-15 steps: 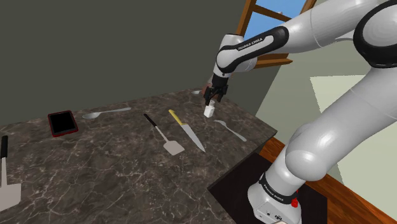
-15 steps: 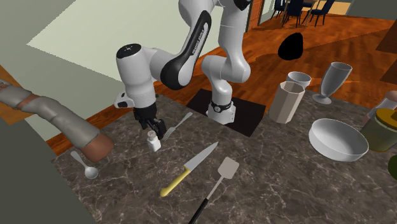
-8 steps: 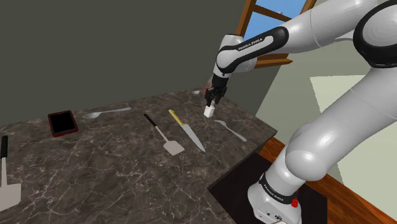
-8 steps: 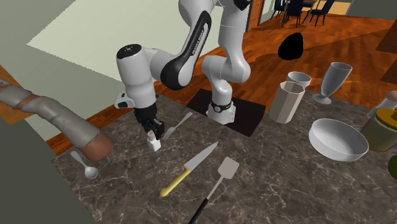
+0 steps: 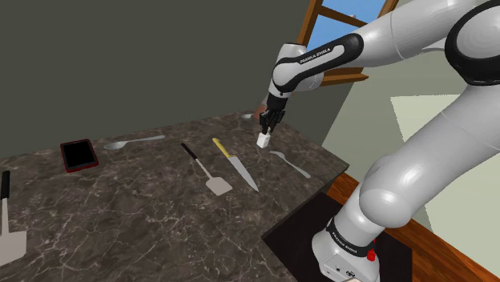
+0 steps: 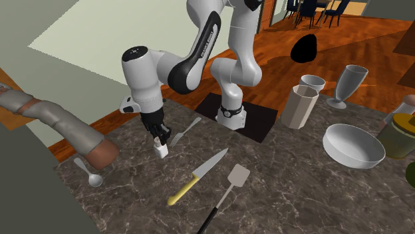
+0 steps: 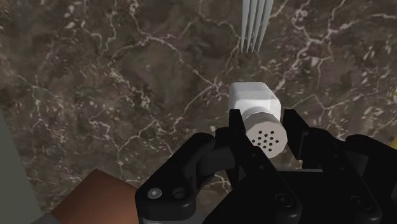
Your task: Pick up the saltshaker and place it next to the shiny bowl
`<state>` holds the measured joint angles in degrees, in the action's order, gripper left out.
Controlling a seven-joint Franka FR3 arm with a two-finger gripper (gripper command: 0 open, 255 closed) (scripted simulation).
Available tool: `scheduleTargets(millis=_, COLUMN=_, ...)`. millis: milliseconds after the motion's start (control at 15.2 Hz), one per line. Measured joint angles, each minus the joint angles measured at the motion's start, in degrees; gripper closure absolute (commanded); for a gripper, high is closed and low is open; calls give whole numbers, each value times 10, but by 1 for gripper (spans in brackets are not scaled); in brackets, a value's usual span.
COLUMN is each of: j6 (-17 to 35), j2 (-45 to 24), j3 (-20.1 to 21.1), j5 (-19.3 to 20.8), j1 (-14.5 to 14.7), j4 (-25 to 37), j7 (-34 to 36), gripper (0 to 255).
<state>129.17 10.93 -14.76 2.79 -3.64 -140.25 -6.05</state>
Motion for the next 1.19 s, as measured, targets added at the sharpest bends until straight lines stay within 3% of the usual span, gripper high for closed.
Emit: scheduleTargets(millis=1188, j6=-131, j2=58, j3=9, j5=9, j1=-1, j4=74, j7=10, gripper=255)
